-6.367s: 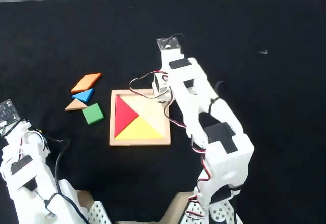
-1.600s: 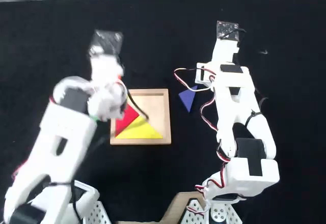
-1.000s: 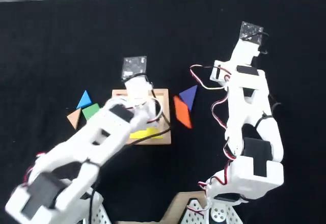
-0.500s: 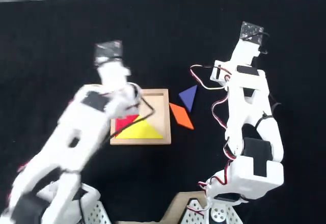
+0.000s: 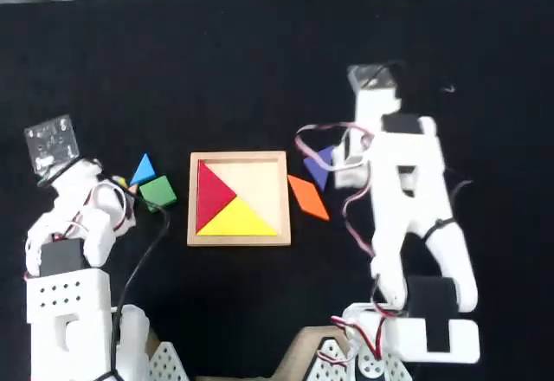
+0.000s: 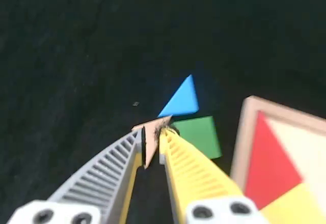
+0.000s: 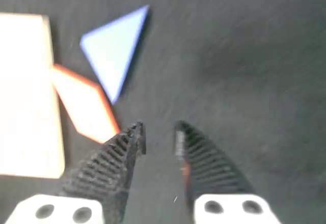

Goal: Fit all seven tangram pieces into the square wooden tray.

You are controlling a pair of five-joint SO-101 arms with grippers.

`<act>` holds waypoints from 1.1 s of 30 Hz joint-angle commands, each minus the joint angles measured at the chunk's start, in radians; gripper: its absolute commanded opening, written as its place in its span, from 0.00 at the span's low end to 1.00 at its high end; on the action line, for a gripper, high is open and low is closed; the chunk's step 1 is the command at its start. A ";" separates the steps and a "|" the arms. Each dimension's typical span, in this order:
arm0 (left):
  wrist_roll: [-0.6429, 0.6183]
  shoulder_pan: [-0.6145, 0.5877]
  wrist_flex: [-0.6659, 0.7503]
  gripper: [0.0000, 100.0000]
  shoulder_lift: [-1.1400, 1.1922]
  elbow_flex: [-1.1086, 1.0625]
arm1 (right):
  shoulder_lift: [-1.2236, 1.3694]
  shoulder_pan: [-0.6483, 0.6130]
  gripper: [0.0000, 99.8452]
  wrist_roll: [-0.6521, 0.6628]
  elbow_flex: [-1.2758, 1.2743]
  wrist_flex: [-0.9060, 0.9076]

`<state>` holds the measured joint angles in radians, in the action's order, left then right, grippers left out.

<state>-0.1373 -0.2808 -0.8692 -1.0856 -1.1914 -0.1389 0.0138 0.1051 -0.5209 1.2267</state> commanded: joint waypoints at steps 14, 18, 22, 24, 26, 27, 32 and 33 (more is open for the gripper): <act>0.152 -0.220 0.244 0.07 0.006 -0.220 | -0.050 -0.230 0.25 -0.081 -0.165 -0.170; 0.152 -0.223 0.247 0.07 0.006 -0.225 | -0.050 -0.232 0.25 -0.129 -0.179 -0.203; 0.152 -0.223 0.247 0.07 0.006 -0.225 | -0.050 -0.269 0.25 -0.135 -0.174 -0.204; 0.152 -0.223 0.247 0.07 0.006 -0.225 | -0.050 -0.308 0.25 -0.135 -0.174 -0.206; 0.153 -0.223 0.247 0.07 0.006 -0.226 | -0.050 -0.325 0.25 -0.137 -0.177 -0.219; 0.155 -0.223 0.247 0.07 0.006 -0.226 | -0.048 -0.324 0.25 -0.137 -0.182 -0.239; 0.157 -0.223 0.247 0.07 0.006 -0.228 | 0.016 -0.307 0.25 -0.130 -0.185 -0.279; 0.157 -0.223 0.247 0.07 0.006 -0.228 | 0.038 -0.305 0.25 -0.129 -0.171 -0.279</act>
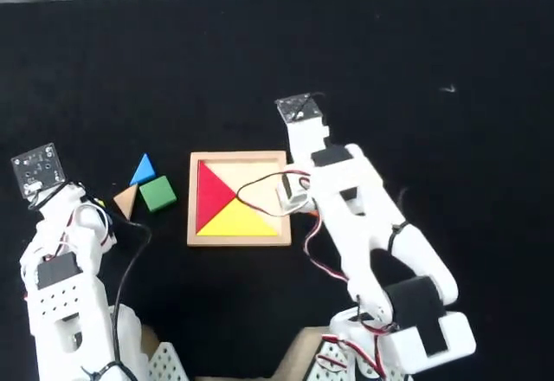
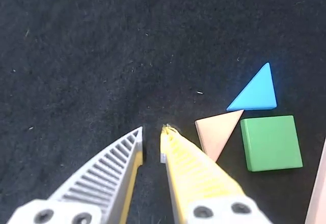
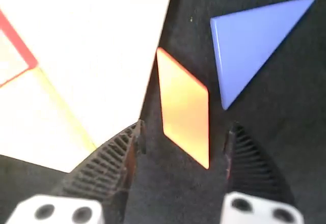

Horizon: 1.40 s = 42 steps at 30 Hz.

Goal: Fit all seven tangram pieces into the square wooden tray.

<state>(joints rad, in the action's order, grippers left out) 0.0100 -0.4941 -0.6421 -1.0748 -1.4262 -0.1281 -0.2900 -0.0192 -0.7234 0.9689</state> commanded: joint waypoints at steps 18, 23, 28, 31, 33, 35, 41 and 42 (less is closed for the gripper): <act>0.009 -0.008 0.021 0.07 -0.005 0.005 | 0.171 0.084 0.12 0.037 0.117 -0.061; 0.009 -0.007 0.026 0.07 -0.003 0.005 | 0.093 0.074 0.03 0.037 0.133 0.040; 0.009 -0.007 0.026 0.07 -0.003 0.005 | -0.110 0.006 0.02 0.037 0.064 0.081; 0.009 -0.007 0.026 0.07 -0.003 0.005 | -0.205 -0.048 0.02 0.028 0.016 0.080; 0.009 -0.007 0.026 0.07 -0.003 0.005 | -0.239 -0.086 0.02 -0.003 0.008 0.080; 0.009 -0.007 0.026 0.07 -0.003 0.005 | -0.243 -0.127 0.02 -0.011 0.013 0.080; 0.009 -0.007 0.026 0.07 -0.003 0.005 | -0.140 -0.224 0.07 -0.035 0.062 0.078; 0.009 -0.007 0.026 0.07 -0.003 0.005 | -0.107 -0.224 0.07 -0.061 0.084 0.078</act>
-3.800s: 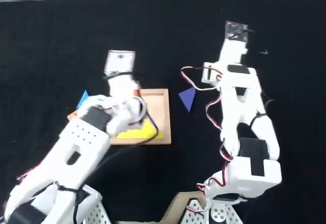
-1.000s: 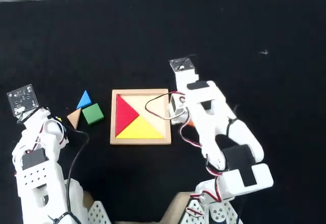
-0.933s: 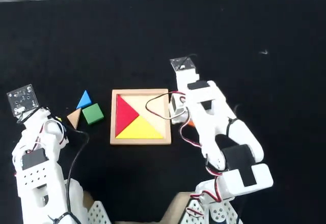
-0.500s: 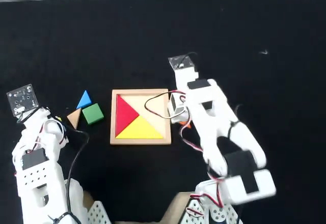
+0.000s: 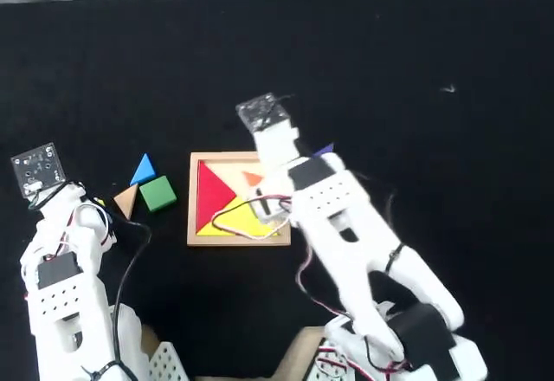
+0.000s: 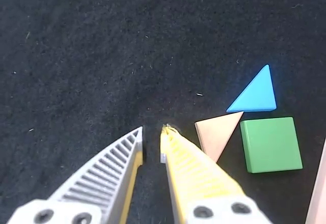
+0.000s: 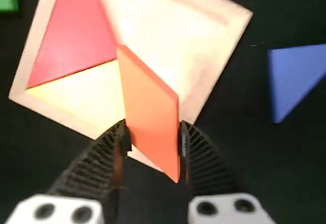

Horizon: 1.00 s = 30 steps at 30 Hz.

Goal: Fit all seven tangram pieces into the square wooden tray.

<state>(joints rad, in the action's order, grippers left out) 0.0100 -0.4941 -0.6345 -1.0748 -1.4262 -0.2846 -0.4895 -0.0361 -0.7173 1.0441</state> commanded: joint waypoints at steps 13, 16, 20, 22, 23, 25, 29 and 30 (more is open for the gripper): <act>0.009 -0.007 0.020 0.07 -0.005 0.005 | 0.254 -0.009 0.04 -0.164 0.180 -0.003; 0.008 -0.007 0.021 0.07 -0.005 0.007 | 0.248 -0.011 0.09 -0.166 0.180 0.000; 0.006 -0.007 0.021 0.07 -0.005 0.007 | 0.251 -0.012 0.15 -0.163 0.183 0.015; 0.006 -0.007 0.021 0.07 -0.005 0.007 | 0.245 -0.012 0.15 -0.163 0.185 0.020; 0.006 -0.007 0.021 0.07 -0.005 0.007 | 0.245 -0.012 0.15 -0.164 0.189 0.020; 0.006 -0.007 0.021 0.07 -0.005 0.007 | 0.245 -0.012 0.15 -0.164 0.193 0.023; 0.006 -0.007 0.021 0.07 -0.005 0.007 | 0.246 -0.046 0.18 -0.164 0.200 0.034; 0.006 -0.007 0.021 0.07 -0.005 0.007 | 0.246 -0.064 0.20 -0.161 0.200 0.034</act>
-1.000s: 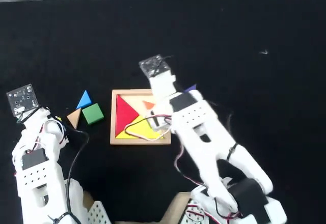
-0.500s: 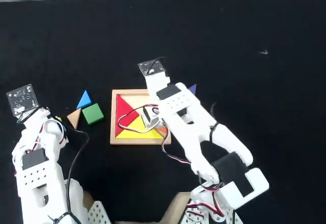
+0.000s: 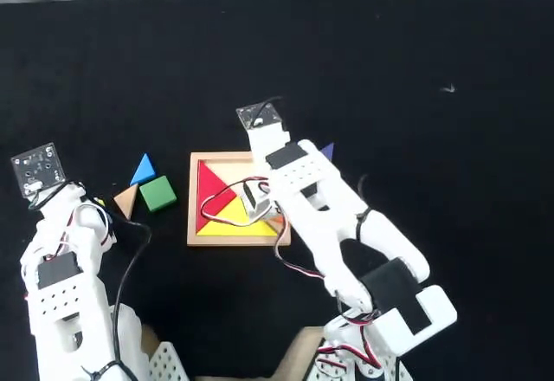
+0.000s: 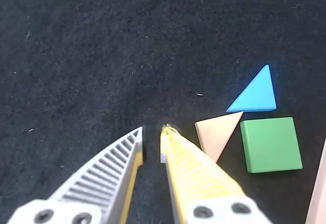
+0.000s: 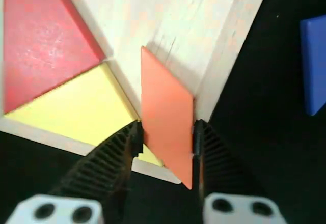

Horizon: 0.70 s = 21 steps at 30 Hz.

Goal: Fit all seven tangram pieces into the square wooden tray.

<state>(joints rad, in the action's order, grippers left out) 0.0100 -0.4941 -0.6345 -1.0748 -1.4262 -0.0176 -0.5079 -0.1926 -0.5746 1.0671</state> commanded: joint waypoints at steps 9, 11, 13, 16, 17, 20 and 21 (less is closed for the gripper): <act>0.006 -0.007 0.021 0.07 -0.005 0.007 | -0.022 -0.015 0.15 0.061 0.171 0.114; 0.006 -0.007 0.021 0.07 -0.005 0.007 | -0.021 0.021 0.11 0.120 0.225 0.109; 0.006 -0.007 0.021 0.07 -0.005 0.007 | -0.007 0.049 0.06 0.195 0.259 0.046; 0.006 -0.007 0.021 0.07 -0.005 0.007 | 0.041 0.074 0.02 0.267 0.263 -0.083; 0.006 -0.007 0.021 0.07 -0.005 0.007 | 0.067 0.078 0.03 0.278 0.263 -0.112; 0.006 -0.007 0.021 0.07 -0.005 0.007 | 0.153 0.074 0.06 0.327 0.285 -0.130; 0.006 -0.007 0.021 0.07 -0.005 0.007 | 0.179 0.074 0.06 0.344 0.302 -0.123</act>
<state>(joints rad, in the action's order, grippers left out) 0.0100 -0.4941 -0.6345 -1.0748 -1.4262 0.1235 -0.4465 0.1020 -0.3491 0.9643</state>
